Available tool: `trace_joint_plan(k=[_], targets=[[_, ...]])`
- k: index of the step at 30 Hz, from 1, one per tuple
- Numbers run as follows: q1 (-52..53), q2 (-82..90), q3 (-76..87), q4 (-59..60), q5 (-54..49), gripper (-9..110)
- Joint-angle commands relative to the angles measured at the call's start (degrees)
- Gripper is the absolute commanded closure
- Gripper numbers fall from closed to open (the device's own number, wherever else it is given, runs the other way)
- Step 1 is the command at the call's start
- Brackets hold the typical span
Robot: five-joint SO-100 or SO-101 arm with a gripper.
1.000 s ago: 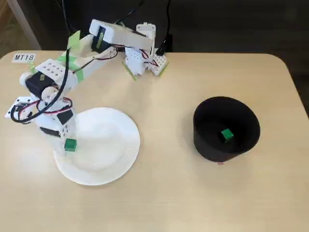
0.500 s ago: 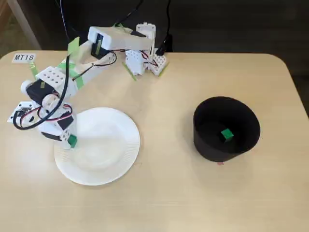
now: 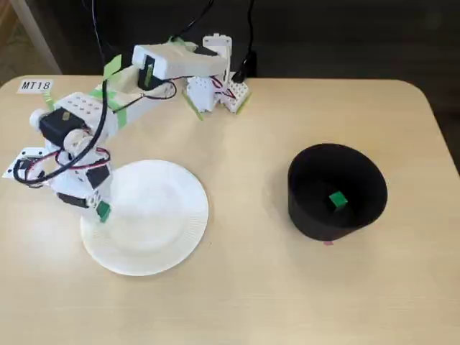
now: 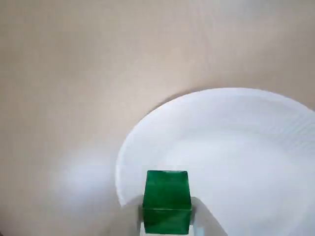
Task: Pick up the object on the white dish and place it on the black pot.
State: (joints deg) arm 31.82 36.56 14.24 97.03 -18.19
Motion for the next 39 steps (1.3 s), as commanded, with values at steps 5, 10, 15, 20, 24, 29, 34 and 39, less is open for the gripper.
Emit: trace_joint_plan(k=[5, 10, 15, 20, 24, 29, 34, 39], targets=[[-11.60, 29.53, 22.41, 0.18, 4.31, 101], [-24.79, 45.70, 36.74, 0.18, 8.61, 101], [-40.96, 55.63, 43.77, 0.09, 15.29, 101], [-55.55, 54.93, 43.33, -1.49, 21.01, 101], [-63.37, 51.94, 43.86, -5.80, 22.41, 101], [-68.99, 45.79, 43.86, -11.34, 22.85, 101], [-70.58, 39.55, 43.86, -17.14, 22.24, 101], [-69.61, 34.28, 43.77, -19.86, 20.57, 101]])
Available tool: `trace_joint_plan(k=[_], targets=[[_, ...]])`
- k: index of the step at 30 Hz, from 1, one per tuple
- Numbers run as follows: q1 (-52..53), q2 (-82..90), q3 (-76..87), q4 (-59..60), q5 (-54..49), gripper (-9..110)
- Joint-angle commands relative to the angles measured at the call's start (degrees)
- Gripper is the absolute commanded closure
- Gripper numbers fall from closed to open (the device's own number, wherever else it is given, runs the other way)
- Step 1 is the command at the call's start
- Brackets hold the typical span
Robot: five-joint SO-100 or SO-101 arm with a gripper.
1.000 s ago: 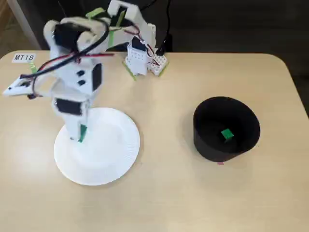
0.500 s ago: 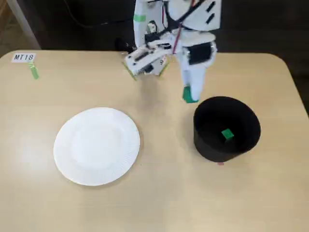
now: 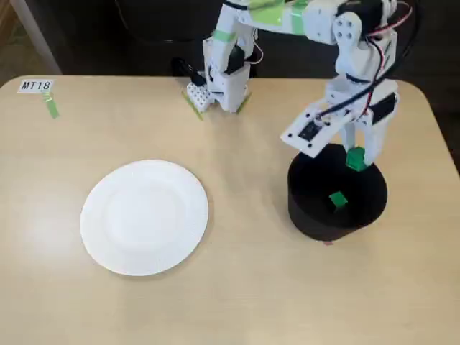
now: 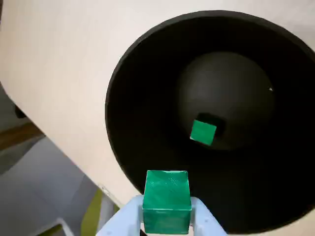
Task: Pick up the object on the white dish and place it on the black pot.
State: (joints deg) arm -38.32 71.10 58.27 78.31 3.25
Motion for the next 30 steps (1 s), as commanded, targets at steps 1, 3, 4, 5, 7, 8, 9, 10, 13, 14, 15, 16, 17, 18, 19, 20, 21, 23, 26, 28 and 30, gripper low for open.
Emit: trace_joint_plan(k=[1, 3, 4, 5, 7, 8, 9, 10, 13, 14, 15, 16, 17, 18, 19, 20, 21, 23, 26, 28, 30], targets=[[0.79, -1.14, -0.35, -1.32, -1.23, 101], [1.49, -2.81, -0.44, -1.58, -1.85, 101], [1.76, -3.60, -0.53, -1.67, -2.11, 101], [2.02, -4.39, -0.62, -1.93, -2.37, 101], [2.29, -5.63, -0.79, -2.29, -2.64, 101], [2.37, -5.98, -0.79, -2.37, -2.64, 101], [2.46, -6.42, -0.79, -2.37, -2.64, 101], [2.55, -6.77, -0.79, -2.37, -2.64, 101], [2.72, -7.29, -0.79, -2.37, -2.64, 101], [2.72, -7.38, -0.79, -2.37, -2.46, 101], [2.81, -7.38, -0.79, -2.29, -2.20, 101], [2.90, -7.47, -0.79, -2.02, -1.85, 101], [2.99, -7.56, -0.79, -1.49, -1.76, 96], [2.99, -7.65, -0.79, -0.70, -2.02, 89], [3.08, -7.65, -0.79, -0.09, -2.37, 83], [3.08, -7.65, -0.79, 0.44, -3.08, 77], [3.08, -7.65, -0.79, 0.79, -3.60, 73], [3.25, -7.65, -0.79, 1.32, -3.87, 72], [3.52, -7.29, -0.79, 2.02, -3.96, 72], [3.78, -7.03, -0.79, 2.29, -3.96, 74], [4.13, -6.42, -0.88, 2.20, -2.81, 86]])
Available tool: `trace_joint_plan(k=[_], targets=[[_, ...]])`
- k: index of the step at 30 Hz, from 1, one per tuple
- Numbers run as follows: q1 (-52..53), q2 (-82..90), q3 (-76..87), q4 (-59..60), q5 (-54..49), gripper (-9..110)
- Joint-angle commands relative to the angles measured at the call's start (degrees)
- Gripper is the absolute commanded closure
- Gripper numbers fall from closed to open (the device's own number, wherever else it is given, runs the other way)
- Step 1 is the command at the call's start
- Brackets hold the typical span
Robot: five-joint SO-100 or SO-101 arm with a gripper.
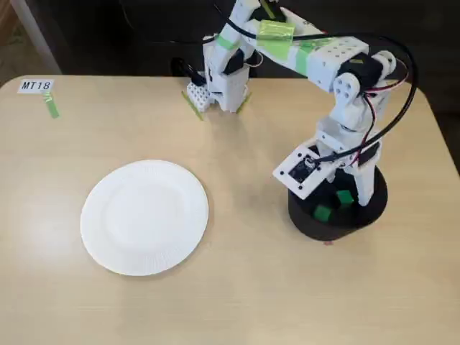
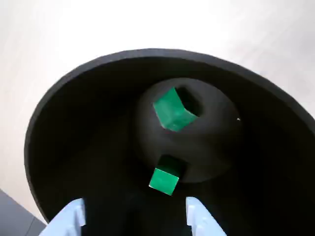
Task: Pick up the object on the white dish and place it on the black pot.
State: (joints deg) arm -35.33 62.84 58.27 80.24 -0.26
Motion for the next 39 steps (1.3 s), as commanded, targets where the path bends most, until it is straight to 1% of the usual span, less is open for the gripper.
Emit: trace_joint_plan(k=[1, 2, 8, 12, 14, 18, 21, 26, 32, 39], targets=[[1.49, 2.46, -0.97, 0.35, 1.67, 97], [2.11, 3.16, -1.05, 1.05, 2.20, 101], [6.50, 15.47, -0.44, 1.93, 0.44, 101], [12.66, 27.77, 2.64, 1.85, -0.44, 101], [17.23, 36.74, 10.11, -0.88, -0.70, 101], [27.95, 63.90, 38.32, -14.50, 0.97, 101], [33.84, 78.49, 52.29, -17.23, 1.76, 101], [33.49, 93.69, 68.99, -19.42, 2.81, 101], [32.17, 107.31, 86.13, -20.74, 2.81, 101], [32.26, 125.51, 103.62, -19.86, 3.69, 101]])
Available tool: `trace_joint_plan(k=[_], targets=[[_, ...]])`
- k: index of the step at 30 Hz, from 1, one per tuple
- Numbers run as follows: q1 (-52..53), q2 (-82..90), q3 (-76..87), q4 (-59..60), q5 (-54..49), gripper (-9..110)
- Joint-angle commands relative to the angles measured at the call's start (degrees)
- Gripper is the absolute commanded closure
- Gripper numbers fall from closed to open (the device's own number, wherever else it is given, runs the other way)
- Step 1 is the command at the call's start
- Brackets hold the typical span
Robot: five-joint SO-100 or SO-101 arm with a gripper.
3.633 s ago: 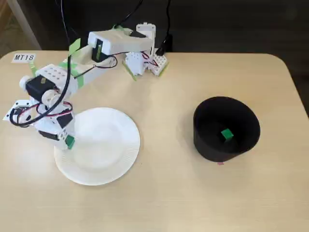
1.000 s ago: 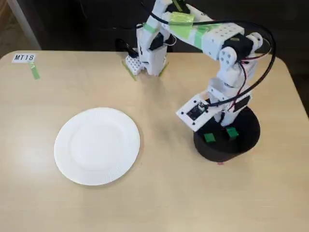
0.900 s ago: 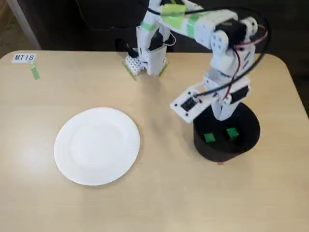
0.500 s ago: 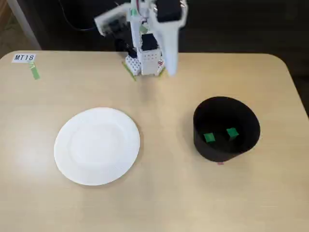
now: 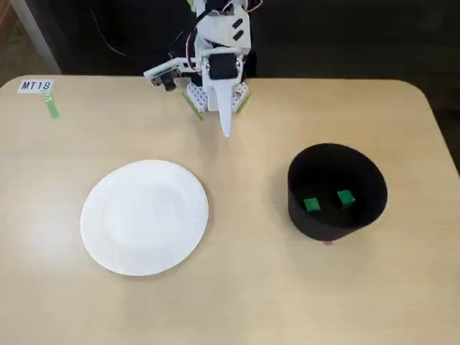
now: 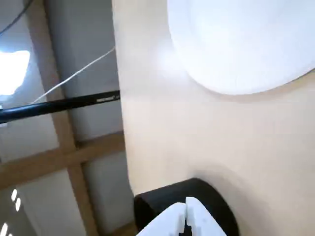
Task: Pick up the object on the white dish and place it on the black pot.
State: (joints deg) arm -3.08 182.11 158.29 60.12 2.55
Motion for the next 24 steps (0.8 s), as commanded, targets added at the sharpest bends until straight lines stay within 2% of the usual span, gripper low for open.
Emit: trace_joint_plan(k=[1, 24], targets=[[0.00, 8.35, 5.36, 0.88, 0.97, 101], [-0.88, 8.70, 17.31, 1.41, -0.88, 101]])
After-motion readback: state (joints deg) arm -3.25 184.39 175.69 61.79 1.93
